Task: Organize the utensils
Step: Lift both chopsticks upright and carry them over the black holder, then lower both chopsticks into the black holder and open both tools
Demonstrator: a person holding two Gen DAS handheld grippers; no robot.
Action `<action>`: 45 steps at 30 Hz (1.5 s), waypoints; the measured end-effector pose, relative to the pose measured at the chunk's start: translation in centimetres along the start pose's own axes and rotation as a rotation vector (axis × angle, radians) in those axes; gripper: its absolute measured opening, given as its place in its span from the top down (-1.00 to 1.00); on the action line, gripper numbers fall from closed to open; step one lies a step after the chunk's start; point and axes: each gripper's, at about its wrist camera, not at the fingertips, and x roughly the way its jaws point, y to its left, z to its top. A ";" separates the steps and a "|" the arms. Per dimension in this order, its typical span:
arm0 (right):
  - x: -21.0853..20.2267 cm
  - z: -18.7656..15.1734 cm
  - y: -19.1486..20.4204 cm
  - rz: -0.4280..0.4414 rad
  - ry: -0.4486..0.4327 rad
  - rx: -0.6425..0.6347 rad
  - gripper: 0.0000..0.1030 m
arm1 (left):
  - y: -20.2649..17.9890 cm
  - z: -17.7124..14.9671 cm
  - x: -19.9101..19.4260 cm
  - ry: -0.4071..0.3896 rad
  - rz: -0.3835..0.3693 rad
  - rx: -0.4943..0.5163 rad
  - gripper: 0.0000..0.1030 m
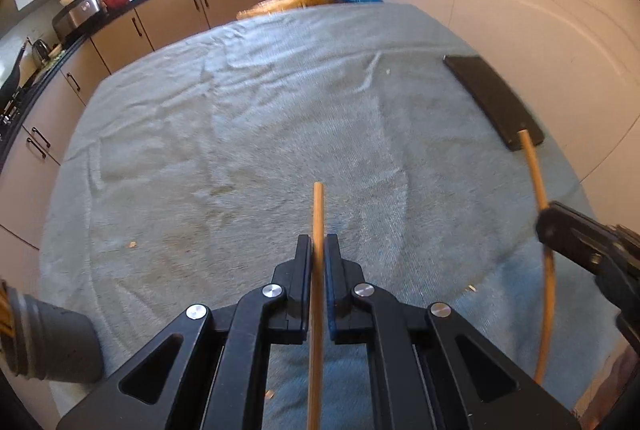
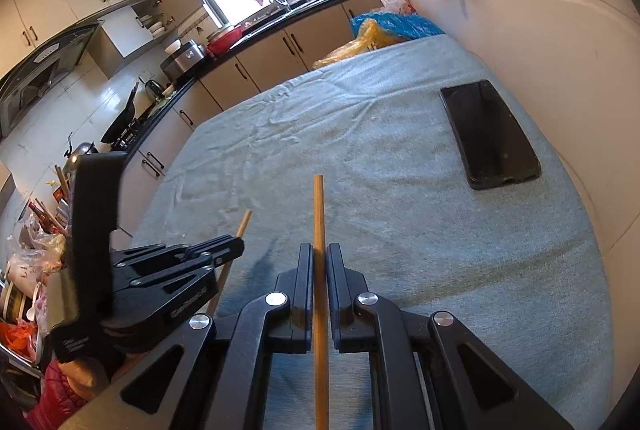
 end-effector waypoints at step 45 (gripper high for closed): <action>-6.2 5.6 25.2 0.214 -0.308 -0.404 0.86 | 18.2 -3.6 -31.5 -0.536 0.084 -0.245 0.89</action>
